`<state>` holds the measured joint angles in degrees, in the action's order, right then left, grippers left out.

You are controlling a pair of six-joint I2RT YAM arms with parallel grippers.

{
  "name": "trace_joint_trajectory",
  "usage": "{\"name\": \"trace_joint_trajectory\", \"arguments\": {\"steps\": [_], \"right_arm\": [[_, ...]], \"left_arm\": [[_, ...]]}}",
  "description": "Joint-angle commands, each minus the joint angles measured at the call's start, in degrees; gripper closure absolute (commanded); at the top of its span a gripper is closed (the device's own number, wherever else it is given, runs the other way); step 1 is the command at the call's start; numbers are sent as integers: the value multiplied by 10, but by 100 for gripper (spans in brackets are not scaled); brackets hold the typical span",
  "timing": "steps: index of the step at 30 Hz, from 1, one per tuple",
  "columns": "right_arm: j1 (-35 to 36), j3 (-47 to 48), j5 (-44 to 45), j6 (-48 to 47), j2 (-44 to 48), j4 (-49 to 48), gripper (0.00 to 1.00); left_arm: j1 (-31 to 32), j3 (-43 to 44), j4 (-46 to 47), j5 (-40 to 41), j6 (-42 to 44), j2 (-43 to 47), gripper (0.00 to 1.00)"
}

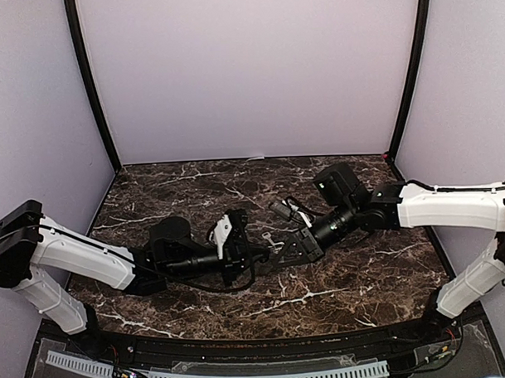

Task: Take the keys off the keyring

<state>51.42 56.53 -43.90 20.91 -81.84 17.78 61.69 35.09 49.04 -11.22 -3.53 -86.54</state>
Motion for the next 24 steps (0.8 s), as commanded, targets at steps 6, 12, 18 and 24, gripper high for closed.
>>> {"name": "trace_joint_trajectory", "arguments": {"steps": [6,12,18,24], "right_arm": [[-4,-15,-27,19,28,-31,100],[-6,-39,-33,55,39,-67,100],[-7,-49,-48,97,33,-105,100],[-6,-45,-54,98,25,-100,100]], "left_arm": [[-9,-32,12,28,-23,19,100],[-9,-58,66,36,-20,25,100],[-9,-77,100,26,-2,35,100],[-9,-89,121,23,14,46,100]]}}
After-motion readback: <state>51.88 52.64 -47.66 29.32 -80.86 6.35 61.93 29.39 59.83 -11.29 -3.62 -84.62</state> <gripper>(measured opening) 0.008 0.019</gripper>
